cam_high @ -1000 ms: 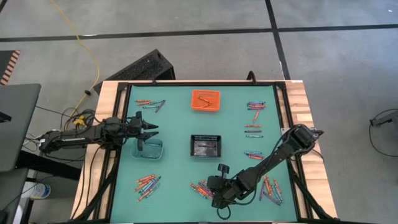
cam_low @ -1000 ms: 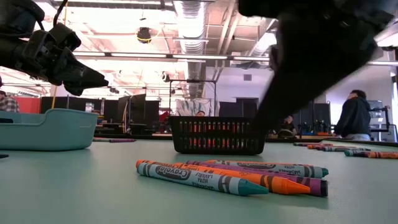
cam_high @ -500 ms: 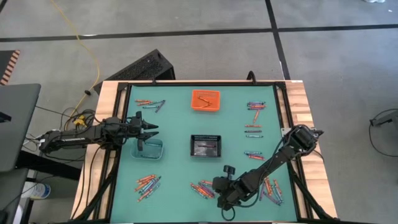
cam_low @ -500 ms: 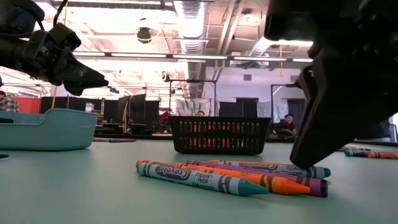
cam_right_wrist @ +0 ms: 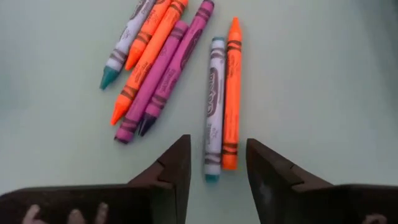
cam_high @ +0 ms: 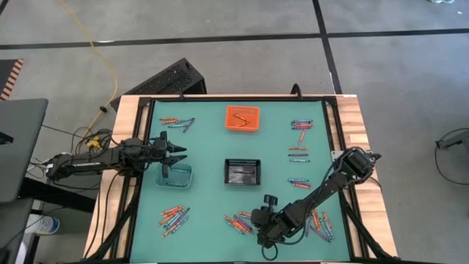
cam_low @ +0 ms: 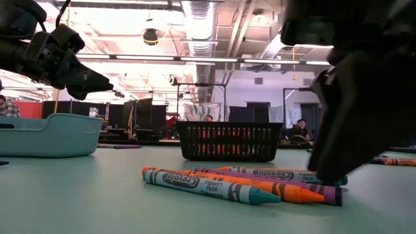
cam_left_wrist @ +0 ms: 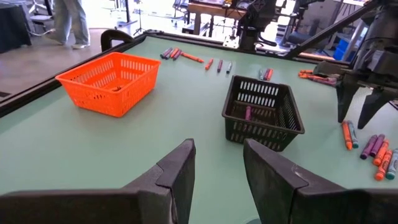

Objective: Sort crayons
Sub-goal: Put the blue crayon into the light blue bin

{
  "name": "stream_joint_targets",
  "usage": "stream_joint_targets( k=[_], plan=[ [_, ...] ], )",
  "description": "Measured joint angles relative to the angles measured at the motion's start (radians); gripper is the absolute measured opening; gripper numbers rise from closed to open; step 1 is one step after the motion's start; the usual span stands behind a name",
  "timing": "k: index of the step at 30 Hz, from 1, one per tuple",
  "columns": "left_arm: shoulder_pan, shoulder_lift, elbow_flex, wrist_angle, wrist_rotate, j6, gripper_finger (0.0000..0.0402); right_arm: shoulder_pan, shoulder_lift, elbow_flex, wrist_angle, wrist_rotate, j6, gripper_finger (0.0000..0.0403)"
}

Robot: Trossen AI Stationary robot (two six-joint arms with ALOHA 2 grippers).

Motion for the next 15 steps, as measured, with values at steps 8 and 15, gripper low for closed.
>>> stream_joint_targets(
  k=[8, 15],
  plan=[
    [0.0, 0.0, 0.0, 0.0, 0.0, 0.0, 0.0125, 0.008, 0.0, 0.0, -0.022, -0.019, -0.026, 0.0131],
    [0.0, 0.0, 0.0, 0.0, 0.0, 0.0, 0.0125, 0.018, 0.0, 0.001, -0.033, -0.038, -0.026, 0.013]
  ],
)
